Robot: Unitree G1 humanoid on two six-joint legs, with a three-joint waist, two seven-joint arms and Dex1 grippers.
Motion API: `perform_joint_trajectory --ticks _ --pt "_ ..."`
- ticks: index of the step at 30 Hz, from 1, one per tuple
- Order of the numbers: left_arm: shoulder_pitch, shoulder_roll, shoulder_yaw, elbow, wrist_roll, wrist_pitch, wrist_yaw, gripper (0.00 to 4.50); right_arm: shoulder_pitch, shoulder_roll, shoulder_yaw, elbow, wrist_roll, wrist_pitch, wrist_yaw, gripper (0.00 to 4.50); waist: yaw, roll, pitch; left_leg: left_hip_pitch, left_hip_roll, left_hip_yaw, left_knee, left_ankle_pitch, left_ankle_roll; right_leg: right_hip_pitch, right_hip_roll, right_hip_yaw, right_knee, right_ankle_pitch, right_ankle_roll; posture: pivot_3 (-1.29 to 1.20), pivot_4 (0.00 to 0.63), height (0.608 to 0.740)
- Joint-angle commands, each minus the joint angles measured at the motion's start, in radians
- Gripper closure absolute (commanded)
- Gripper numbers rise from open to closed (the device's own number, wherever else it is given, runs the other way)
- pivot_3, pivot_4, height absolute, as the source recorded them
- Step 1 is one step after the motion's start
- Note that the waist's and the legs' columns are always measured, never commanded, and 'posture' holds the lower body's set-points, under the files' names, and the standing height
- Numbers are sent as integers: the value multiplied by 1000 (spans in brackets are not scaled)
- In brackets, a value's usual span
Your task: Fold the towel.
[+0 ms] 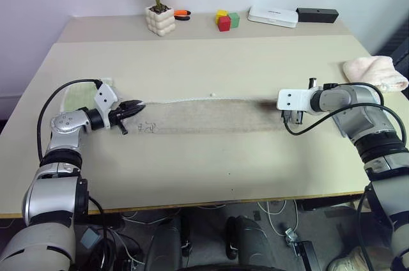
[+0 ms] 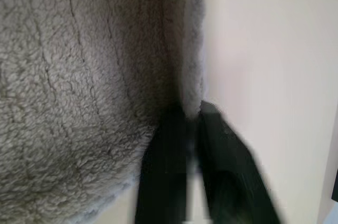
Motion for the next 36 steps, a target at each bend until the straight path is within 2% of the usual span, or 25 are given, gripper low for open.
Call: perform_joint_trajectory --ticks 1,5,7,8,9,12,15,17,18,19,21,24,27,31,33,36 --pt "-1 13 21 -29 -17 -2 -13 2007 -14 5 -29 -4 13 6 -33 2056 0 0 0 0 0 0 0 0 0 0 0 0 0 0 0 0 150 740" --pt "-8 16 32 -35 -16 -24 32 8 -17 -1 -22 -7 -6 17 -59 35 2 0 0 0 0 0 0 0 0 0 0 0 0 0 0 0 150 740" --pt "-39 -5 94 -39 -91 57 43 8 -12 3 -39 -24 11 36 -62 35 2 0 0 0 0 -1 0 0 0 1 0 0 0 0 0 0 150 740" --pt "-59 -16 132 -45 -138 119 43 169 -8 12 -62 -44 39 53 -64 7 3 0 0 0 0 -1 0 0 0 1 0 0 0 0 0 0 150 740" --pt "-72 -24 161 -53 -173 169 43 526 -3 20 -84 -63 68 68 -60 0 4 0 0 0 0 -1 0 0 0 0 0 0 0 0 0 0 150 740" --pt "-79 -50 235 -147 -280 309 37 1994 16 31 -146 -121 116 123 -99 965 2 0 0 0 0 -1 0 0 0 1 0 0 0 0 0 0 150 740" --pt "-43 -73 255 -279 -328 391 52 3523 37 58 -212 -188 172 184 -150 2413 2 0 0 0 0 -2 0 0 0 1 0 0 1 0 0 0 150 740" --pt "-13 -121 303 -416 -425 512 128 4499 40 136 -307 -252 267 283 -222 3469 0 0 0 1 0 -2 0 1 -1 2 1 0 1 0 1 0 150 740" --pt "0 -141 320 -472 -459 560 164 4500 41 170 -346 -277 309 327 -243 4047 0 0 0 1 0 -3 0 1 -1 3 1 0 1 0 1 0 150 740" --pt "20 -180 337 -557 -511 620 216 4500 36 250 -427 -318 408 427 -287 4464 -1 0 0 1 0 -3 0 2 -2 3 1 0 1 0 1 0 150 740" --pt "56 -244 355 -693 -580 707 311 4500 45 369 -521 -398 538 576 -344 4464 1 0 0 2 1 -5 0 2 -3 4 2 0 1 0 0 0 150 740" --pt "122 -347 327 -877 -618 765 438 4500 138 484 -491 -547 599 694 -364 4464 8 0 0 2 1 -6 0 2 -3 5 3 -1 0 0 0 0 150 740" --pt "190 -447 277 -984 -608 775 528 4500 197 598 -499 -594 636 754 -463 4464 9 0 0 2 0 -8 0 2 -3 7 3 -1 -1 0 0 0 150 740" --pt "255 -531 216 -972 -554 764 593 4500 273 722 -489 -522 632 650 -567 4464 7 0 0 3 -1 -9 0 2 -3 8 3 -1 -1 0 0 0 150 740" --pt "256 -543 211 -916 -513 726 636 4500 312 718 -448 -447 579 533 -579 4464 8 0 0 3 -1 -9 0 2 -3 8 3 -1 -1 0 0 0 150 740" --pt "255 -518 215 -825 -464 687 660 4500 322 699 -464 -344 566 436 -612 4464 3 0 0 3 -1 -9 0 2 -3 8 3 -2 -1 0 0 0 150 740"
